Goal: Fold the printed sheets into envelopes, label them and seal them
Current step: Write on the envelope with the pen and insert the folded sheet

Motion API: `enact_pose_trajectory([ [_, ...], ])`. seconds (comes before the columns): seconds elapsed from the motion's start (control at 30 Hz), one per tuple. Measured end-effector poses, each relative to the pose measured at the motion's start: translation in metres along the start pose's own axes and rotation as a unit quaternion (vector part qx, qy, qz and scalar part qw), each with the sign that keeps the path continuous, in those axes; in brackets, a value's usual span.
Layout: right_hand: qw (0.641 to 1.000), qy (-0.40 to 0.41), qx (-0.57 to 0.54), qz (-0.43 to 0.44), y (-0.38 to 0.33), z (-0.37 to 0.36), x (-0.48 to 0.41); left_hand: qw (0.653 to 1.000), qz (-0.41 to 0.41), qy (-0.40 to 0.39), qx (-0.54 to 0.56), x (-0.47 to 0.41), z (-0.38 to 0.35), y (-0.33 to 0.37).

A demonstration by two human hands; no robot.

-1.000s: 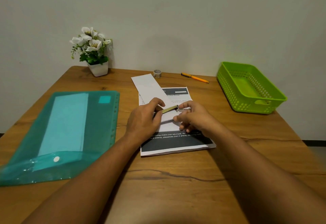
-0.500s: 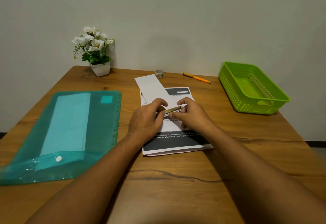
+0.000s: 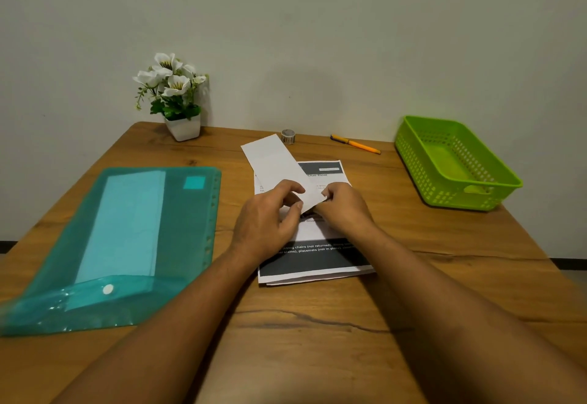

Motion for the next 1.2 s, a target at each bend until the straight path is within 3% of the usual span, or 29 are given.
enact_pose_trajectory([
  [0.27, 0.986, 0.048, -0.112, 0.114, -0.039, 0.038, 0.004, 0.995, 0.081, 0.065, -0.007, -0.008, 0.011, -0.010],
  [0.4, 0.966, 0.089, -0.123, 0.207, -0.086, 0.074, 0.010, 0.991, 0.028, 0.121, -0.055, -0.041, 0.042, 0.009],
  [0.63, 0.924, 0.094, -0.110, 0.354, -0.170, 0.121, 0.028, 0.986, -0.063, 0.126, -0.091, -0.115, 0.108, 0.056],
  [0.77, 0.905, 0.087, -0.223, 0.351, -0.190, 0.148, 0.030, 0.990, -0.026, 0.137, 0.017, -0.128, 0.132, 0.065],
  [0.93, 0.902, 0.045, -0.331, 0.273, -0.183, 0.165, 0.016, 0.969, 0.021, 0.152, 0.192, -0.140, 0.151, 0.069],
  [1.2, 0.881, 0.038, -0.361, 0.304, -0.190, 0.178, 0.027, 0.958, -0.009, 0.164, 0.235, -0.148, 0.170, 0.092],
])
Point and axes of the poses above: each hand's wrist, its own x-axis away from the middle knuckle, its own z-axis out of the back of the hand, y = z × x, the point moved 5 cm from there along -x, towards the middle knuckle, and after that the axes turned 13 degrees about -x, right-handed, at the moved point
